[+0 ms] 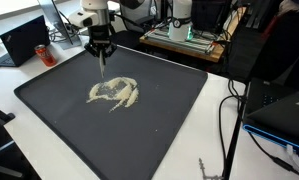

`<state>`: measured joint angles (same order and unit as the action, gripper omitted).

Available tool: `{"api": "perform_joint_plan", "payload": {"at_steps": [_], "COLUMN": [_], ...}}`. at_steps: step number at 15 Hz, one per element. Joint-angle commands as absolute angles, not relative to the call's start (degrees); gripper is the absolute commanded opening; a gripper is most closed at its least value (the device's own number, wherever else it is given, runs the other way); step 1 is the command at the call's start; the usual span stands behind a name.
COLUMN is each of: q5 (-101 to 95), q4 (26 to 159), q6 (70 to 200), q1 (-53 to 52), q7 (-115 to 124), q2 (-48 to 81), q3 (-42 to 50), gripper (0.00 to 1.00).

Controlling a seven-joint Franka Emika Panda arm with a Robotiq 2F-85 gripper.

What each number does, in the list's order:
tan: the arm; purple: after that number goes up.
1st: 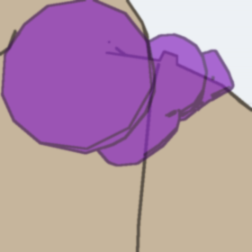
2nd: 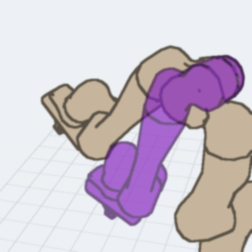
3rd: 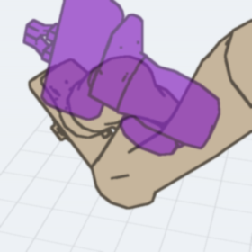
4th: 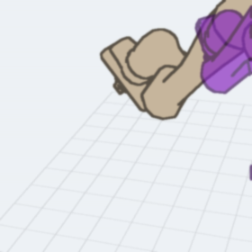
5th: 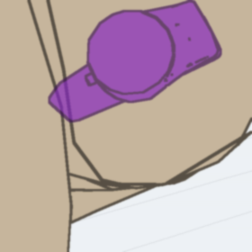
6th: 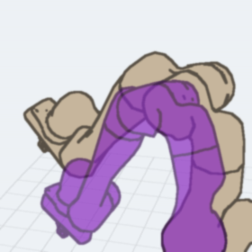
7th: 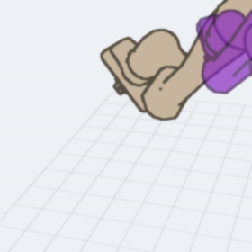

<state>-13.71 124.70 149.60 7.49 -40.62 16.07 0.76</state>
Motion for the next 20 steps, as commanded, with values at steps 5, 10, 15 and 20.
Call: {"api": "perform_joint_plan", "payload": {"at_steps": [5,10,15,20], "q5": [-29.99,-40.59,-45.43,-43.76], "q4": [138.19,141.70,143.11,141.70], "q6": [156.30,156.14,155.18,154.72], "q1": [0.58,-1.62,-3.43,-4.31], "q7": [-26.27,-17.16,-11.05,-11.24], "q2": [1.81,-2.92,-4.48,-2.56], "q3": [1.44,-0.74,-3.62,-5.22], "gripper": [0.01,0.01,0.01,0.01]}}
